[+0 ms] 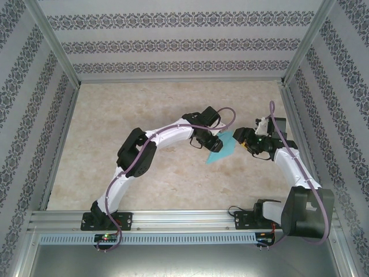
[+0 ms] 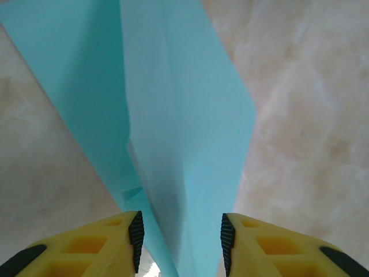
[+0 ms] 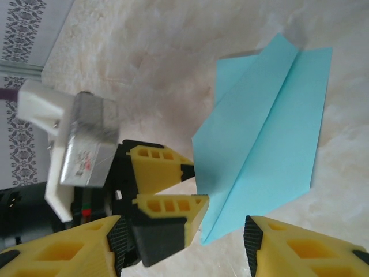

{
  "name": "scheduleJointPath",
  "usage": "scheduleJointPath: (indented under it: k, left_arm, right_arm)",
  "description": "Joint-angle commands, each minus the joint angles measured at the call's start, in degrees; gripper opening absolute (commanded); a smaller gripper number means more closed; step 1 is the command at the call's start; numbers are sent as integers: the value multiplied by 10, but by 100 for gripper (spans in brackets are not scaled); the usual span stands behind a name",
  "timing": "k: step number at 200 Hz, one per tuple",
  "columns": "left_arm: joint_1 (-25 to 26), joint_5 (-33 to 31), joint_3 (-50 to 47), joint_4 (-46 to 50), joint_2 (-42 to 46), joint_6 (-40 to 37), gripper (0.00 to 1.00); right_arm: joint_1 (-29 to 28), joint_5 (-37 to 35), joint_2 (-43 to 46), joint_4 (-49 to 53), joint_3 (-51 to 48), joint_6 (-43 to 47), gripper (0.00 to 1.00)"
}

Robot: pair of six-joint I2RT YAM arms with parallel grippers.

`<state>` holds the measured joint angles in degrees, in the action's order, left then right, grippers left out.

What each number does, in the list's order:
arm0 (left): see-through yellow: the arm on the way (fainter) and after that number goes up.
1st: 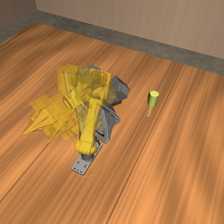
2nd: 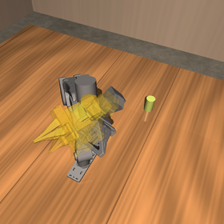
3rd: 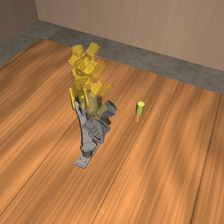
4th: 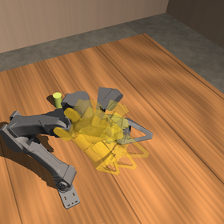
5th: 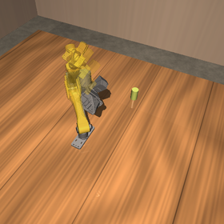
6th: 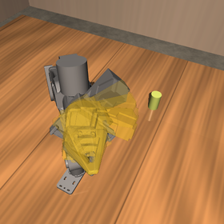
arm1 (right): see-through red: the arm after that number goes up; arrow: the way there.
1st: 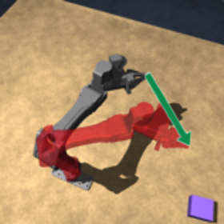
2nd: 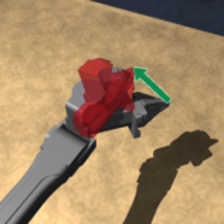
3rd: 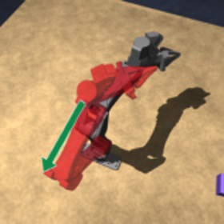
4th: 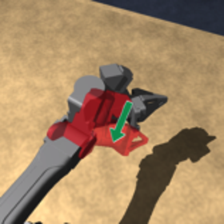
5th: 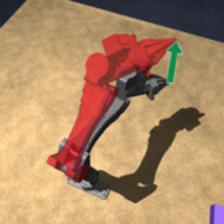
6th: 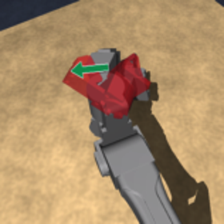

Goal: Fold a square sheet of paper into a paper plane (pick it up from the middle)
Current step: Pick up the paper from the center of the table.

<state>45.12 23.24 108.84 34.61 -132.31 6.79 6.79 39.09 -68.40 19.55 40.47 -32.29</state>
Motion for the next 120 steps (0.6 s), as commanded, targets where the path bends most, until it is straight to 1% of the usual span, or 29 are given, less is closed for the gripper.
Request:
scheduleJointPath:
  k: [1, 23, 42, 83, 120]
  left_arm:
    - [-8, -15, 26, 31, -8, -21, 44]
    - [-8, -29, 33, 40, -23, -24, 44]
    - [-9, -12, 33, 38, -24, -21, 42]
    - [-9, 39, 31, 25, -20, -8, 36]
    - [-10, 31, 47, 43, -36, -12, 28]
  right_arm:
    - [10, 2, 19, 16, -11, 19, 58]
    - [13, 2, 29, 24, -16, 23, 59]
    - [15, -1, 36, 32, -21, 27, 59]
    - [20, 5, 38, 34, -30, 30, 60]
    - [24, 10, 37, 35, -36, 33, 60]
